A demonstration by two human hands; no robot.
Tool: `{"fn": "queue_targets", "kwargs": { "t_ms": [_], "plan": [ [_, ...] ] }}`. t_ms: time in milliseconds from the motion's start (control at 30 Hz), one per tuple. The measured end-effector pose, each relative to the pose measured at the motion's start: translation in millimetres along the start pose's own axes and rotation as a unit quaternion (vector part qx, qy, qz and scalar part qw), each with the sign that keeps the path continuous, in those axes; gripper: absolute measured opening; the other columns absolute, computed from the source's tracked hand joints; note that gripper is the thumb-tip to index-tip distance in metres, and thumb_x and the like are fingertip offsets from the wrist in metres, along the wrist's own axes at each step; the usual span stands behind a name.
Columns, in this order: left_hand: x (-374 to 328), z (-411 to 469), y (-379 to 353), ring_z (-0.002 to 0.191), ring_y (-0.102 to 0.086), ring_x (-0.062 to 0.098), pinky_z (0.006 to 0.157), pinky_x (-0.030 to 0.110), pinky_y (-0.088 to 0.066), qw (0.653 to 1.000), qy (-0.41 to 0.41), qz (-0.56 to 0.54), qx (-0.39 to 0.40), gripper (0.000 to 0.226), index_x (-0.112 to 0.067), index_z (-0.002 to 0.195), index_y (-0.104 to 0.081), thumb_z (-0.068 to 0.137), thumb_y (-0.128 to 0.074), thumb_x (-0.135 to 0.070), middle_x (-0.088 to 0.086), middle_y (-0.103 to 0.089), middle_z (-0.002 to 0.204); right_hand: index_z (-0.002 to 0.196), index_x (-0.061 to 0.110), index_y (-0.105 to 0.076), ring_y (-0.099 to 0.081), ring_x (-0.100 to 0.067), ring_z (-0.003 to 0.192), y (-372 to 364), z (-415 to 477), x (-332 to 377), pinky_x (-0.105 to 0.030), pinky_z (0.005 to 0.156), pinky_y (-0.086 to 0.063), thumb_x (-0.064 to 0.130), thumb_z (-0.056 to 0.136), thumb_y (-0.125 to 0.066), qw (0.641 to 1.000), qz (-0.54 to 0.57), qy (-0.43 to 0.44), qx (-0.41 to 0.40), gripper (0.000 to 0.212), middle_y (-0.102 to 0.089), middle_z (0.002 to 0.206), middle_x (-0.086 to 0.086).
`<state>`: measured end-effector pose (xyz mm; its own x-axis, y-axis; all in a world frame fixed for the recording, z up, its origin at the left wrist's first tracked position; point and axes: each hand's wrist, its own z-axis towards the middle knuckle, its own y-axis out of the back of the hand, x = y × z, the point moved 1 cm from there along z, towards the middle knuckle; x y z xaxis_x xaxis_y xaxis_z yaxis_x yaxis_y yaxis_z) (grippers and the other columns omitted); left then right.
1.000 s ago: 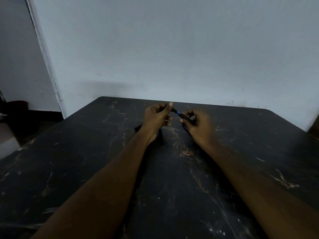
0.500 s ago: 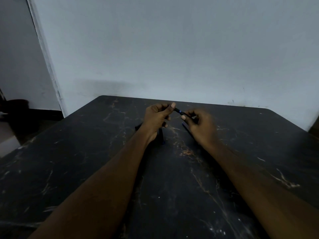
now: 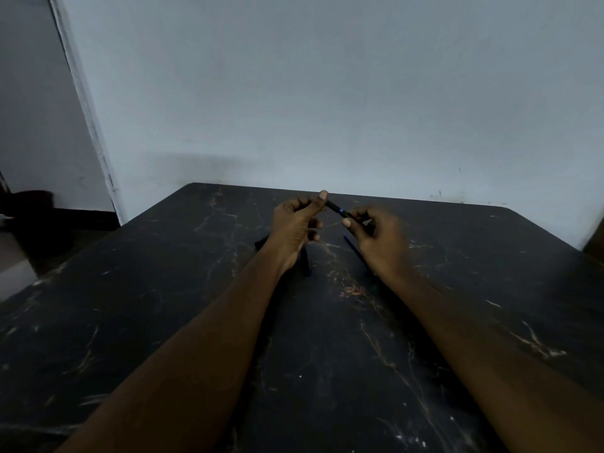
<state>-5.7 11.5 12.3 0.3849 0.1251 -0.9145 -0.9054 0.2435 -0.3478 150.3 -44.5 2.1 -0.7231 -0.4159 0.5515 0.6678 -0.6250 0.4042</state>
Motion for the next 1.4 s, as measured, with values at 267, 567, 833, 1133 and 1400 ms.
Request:
{"fn": "queue_targets", "kwargs": {
  "t_ms": [267,567,833,1133,1400],
  "plan": [
    [2.9,-0.8,-0.8,0.057,-0.055,0.006,0.043,0.021,-0.039,0.998,0.004,0.001,0.055,0.012,-0.014,0.093,-0.074,0.089,-0.070,-0.024,-0.008,-0.065,0.068,0.091,0.015,-0.074,-0.055,0.005,0.067,2.8,0.5,-2.9,-0.011,0.057,-0.037,0.023,0.090,-0.067,1.000,0.011,-0.021,0.003,0.010,-0.064,0.075,0.009],
    [-1.6,0.0,-1.5,0.053,-0.059,0.012,0.040,0.022,-0.040,0.999,0.016,-0.032,0.024,0.024,-0.011,0.093,-0.074,0.084,-0.075,-0.033,0.005,-0.074,0.097,0.092,0.011,-0.071,-0.059,-0.015,0.076,1.9,1.6,-0.5,-0.029,0.062,-0.043,0.021,0.088,-0.069,1.000,0.010,0.001,-0.017,0.010,-0.067,0.083,-0.002],
    [4.1,1.8,-1.2,0.049,-0.054,0.007,0.039,0.020,-0.038,1.000,0.008,0.001,0.011,0.022,-0.007,0.089,-0.069,0.084,-0.075,-0.027,-0.001,-0.062,0.070,0.094,0.014,-0.073,-0.058,-0.009,0.076,1.2,1.6,-5.1,-0.023,0.061,-0.043,0.024,0.086,-0.071,1.000,0.012,-0.016,-0.013,0.012,-0.065,0.083,0.006],
    [-1.9,-0.5,-2.5,0.057,-0.063,0.012,0.042,0.022,-0.042,0.997,0.020,-0.041,0.059,0.009,-0.013,0.098,-0.072,0.091,-0.067,-0.015,0.000,-0.071,0.093,0.093,0.017,-0.071,-0.057,-0.003,0.074,-0.4,2.3,-7.4,-0.025,0.060,-0.044,0.028,0.089,-0.067,0.999,0.020,-0.023,-0.014,0.012,-0.063,0.081,0.008],
    [4.2,0.7,-1.6,0.047,-0.057,0.009,0.040,0.020,-0.041,0.999,0.003,0.038,-0.014,0.030,-0.009,0.084,-0.069,0.079,-0.079,-0.037,0.003,-0.070,0.081,0.093,0.017,-0.071,-0.056,-0.004,0.075,-1.1,2.6,-8.7,-0.022,0.060,-0.042,0.024,0.081,-0.074,1.000,0.001,-0.005,-0.005,0.014,-0.066,0.087,0.006]
  ]
}}
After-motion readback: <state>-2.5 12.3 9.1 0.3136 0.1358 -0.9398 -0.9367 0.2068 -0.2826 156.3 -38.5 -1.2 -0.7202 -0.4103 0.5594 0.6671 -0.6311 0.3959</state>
